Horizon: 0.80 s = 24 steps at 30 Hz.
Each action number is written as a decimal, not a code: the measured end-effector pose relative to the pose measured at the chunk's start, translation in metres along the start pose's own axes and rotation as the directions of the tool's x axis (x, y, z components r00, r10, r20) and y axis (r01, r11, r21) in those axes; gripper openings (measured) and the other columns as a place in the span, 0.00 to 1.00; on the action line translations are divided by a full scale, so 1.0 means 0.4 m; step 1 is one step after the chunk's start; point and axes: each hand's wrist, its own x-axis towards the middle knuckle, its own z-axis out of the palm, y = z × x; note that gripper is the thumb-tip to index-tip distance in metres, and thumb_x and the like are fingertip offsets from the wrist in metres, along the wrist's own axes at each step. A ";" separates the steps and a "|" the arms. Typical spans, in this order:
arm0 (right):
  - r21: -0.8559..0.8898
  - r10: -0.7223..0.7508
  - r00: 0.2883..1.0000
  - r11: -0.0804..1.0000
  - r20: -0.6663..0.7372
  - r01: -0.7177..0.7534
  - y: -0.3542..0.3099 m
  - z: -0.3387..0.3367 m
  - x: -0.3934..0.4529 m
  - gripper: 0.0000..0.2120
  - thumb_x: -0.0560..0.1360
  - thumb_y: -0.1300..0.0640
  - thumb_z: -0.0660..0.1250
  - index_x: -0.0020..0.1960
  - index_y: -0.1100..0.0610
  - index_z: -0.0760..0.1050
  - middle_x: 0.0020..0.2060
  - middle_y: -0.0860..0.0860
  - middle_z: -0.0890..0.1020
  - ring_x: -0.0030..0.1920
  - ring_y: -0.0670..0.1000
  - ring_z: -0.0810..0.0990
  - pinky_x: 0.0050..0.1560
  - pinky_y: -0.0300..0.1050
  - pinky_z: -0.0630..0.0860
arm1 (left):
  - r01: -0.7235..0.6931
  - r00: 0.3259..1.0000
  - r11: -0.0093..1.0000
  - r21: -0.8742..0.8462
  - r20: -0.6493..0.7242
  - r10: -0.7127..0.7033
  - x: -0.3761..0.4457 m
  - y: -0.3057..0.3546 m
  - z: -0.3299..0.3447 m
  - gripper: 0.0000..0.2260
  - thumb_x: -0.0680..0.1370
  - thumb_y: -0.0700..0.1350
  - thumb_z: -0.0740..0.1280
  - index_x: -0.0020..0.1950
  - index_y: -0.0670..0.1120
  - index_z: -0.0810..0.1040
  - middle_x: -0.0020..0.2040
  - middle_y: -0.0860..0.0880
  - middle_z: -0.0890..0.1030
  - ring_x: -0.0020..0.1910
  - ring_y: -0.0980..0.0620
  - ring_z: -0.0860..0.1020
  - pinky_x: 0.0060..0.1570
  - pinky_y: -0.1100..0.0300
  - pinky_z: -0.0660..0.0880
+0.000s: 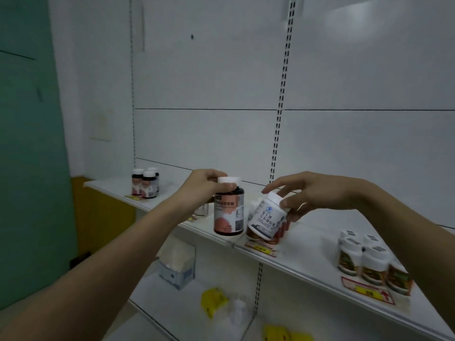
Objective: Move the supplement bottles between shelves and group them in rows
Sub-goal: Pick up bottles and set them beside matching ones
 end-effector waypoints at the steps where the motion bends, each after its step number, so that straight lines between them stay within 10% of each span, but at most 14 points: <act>1: 0.002 0.006 1.000 1.000 -0.006 -0.006 -0.021 0.018 0.036 0.18 0.77 0.61 0.68 0.59 0.40 0.79 0.58 0.50 0.80 0.51 0.52 0.85 0.49 0.46 0.83 | -0.001 1.000 1.000 0.005 -0.005 0.001 0.010 -0.016 -0.044 0.14 0.74 0.41 0.73 0.59 0.42 0.79 0.53 0.45 0.83 0.53 0.49 0.82 0.56 0.53 0.79; 11: -0.150 0.048 0.968 0.985 -0.247 -0.087 -0.197 0.103 0.372 0.17 0.78 0.58 0.68 0.64 0.45 0.75 0.56 0.52 0.78 0.44 0.55 0.86 0.39 0.37 0.81 | -0.071 0.990 0.997 -0.012 -0.126 0.069 0.172 -0.109 -0.422 0.18 0.74 0.43 0.73 0.63 0.42 0.78 0.54 0.47 0.82 0.50 0.53 0.81 0.41 0.63 0.75; 24: -0.157 0.108 0.836 0.961 -0.538 -0.226 -0.081 0.046 0.806 0.14 0.74 0.52 0.73 0.57 0.54 0.77 0.44 0.54 0.83 0.37 0.52 0.84 0.30 0.40 0.80 | -0.094 0.994 0.994 -0.062 -0.066 0.090 0.526 -0.282 -0.499 0.20 0.73 0.42 0.74 0.63 0.41 0.77 0.57 0.44 0.82 0.56 0.49 0.81 0.56 0.55 0.77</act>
